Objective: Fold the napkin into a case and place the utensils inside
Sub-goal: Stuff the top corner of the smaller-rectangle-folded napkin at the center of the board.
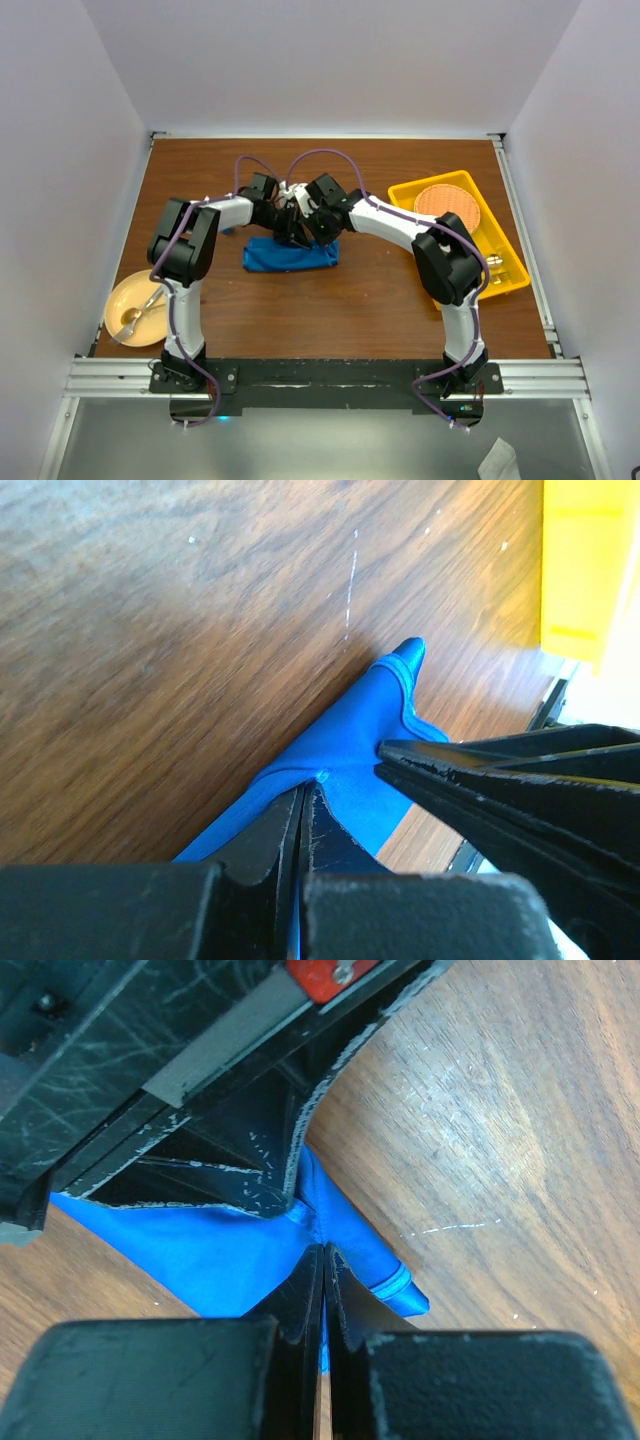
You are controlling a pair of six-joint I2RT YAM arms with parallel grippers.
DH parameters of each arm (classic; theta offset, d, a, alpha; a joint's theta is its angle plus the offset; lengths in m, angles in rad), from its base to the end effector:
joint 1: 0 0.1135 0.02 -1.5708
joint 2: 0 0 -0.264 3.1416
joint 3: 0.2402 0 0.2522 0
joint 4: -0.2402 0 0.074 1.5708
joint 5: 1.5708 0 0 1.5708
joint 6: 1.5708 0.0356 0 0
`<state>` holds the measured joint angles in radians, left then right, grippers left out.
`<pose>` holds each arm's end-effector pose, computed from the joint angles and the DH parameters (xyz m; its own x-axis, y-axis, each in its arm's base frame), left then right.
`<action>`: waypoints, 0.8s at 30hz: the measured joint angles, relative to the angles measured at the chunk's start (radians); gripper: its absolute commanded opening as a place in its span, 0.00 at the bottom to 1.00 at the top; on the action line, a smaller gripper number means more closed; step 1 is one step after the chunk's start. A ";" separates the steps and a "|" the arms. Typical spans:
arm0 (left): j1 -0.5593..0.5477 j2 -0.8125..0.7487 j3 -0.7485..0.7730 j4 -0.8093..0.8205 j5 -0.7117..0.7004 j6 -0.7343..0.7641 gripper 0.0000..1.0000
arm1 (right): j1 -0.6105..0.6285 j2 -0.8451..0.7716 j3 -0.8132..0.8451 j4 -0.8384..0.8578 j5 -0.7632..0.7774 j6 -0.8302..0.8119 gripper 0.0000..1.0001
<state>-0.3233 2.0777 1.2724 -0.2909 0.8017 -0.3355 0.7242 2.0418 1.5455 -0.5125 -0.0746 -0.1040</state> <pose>0.3771 -0.1533 0.1214 -0.9716 0.0841 -0.2211 0.2250 0.6172 -0.7540 0.3294 0.2949 0.1922 -0.5587 -0.6324 -0.5365 -0.7525 0.6586 0.0074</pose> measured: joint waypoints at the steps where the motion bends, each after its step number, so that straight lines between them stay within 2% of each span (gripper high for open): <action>1: 0.000 0.000 0.000 0.008 0.004 -0.005 0.00 | 0.000 0.000 0.000 0.000 0.000 0.000 0.00; 12: -0.005 0.002 0.000 0.119 0.044 -0.098 0.00 | -0.005 0.000 0.000 0.000 0.004 0.000 0.00; 24: -0.008 0.033 0.000 0.124 0.043 -0.092 0.00 | -0.032 0.011 0.001 0.006 0.041 -0.005 0.00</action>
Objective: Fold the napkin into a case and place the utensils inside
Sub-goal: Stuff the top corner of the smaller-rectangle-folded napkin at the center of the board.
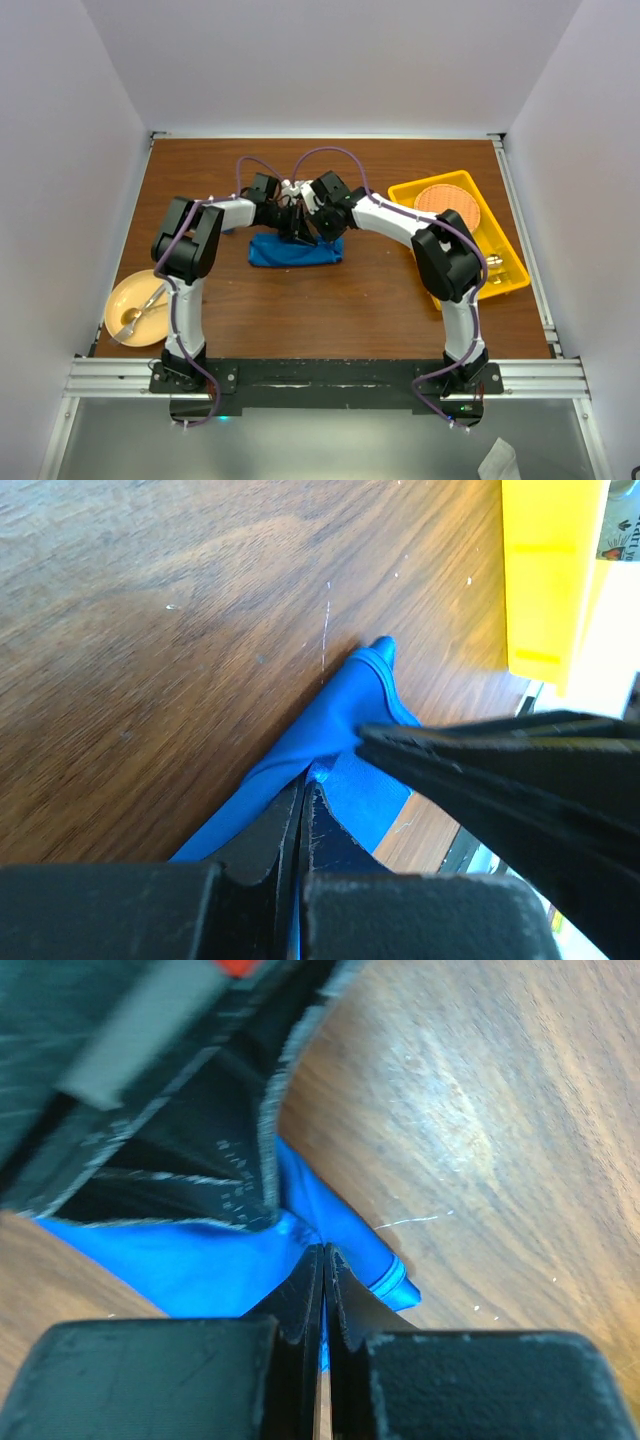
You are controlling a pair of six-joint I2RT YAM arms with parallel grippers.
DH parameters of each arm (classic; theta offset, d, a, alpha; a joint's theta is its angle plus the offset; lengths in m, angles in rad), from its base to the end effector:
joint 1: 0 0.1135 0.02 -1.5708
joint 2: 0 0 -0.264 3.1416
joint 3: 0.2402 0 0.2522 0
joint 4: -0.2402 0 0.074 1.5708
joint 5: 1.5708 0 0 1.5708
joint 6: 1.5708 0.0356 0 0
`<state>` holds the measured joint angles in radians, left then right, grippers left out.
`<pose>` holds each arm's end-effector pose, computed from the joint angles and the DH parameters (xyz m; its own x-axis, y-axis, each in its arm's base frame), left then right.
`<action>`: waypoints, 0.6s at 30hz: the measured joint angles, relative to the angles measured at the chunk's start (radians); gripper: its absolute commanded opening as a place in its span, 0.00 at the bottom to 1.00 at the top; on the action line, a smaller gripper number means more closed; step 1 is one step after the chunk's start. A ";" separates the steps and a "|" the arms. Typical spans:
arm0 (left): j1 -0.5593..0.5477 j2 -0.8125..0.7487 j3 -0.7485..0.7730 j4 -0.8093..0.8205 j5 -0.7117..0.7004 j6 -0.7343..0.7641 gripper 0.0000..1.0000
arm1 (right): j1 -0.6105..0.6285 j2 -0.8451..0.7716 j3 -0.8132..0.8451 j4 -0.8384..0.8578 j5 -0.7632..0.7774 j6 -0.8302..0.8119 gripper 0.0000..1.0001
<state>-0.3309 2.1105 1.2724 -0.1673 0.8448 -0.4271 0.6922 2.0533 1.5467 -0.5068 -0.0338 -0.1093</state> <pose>0.3852 -0.1605 0.1156 -0.9731 0.0435 -0.2261 0.2104 0.5666 -0.7967 0.3409 0.2841 0.1880 -0.5783 -0.6211 -0.5290 -0.7190 0.6944 -0.0292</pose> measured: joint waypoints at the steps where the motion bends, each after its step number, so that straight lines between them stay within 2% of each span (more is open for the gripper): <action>1: 0.000 0.000 0.000 0.001 0.000 0.000 0.00 | -0.003 0.005 0.000 0.001 0.002 0.000 0.00; 18: -0.025 0.006 0.014 0.079 0.019 -0.052 0.00 | -0.008 0.021 0.000 -0.002 0.013 0.000 0.00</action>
<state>-0.3561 2.1170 1.2861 -0.0887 0.8635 -0.4793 0.6838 2.0743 1.5471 -0.5087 -0.0208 -0.1097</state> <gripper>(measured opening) 0.018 0.007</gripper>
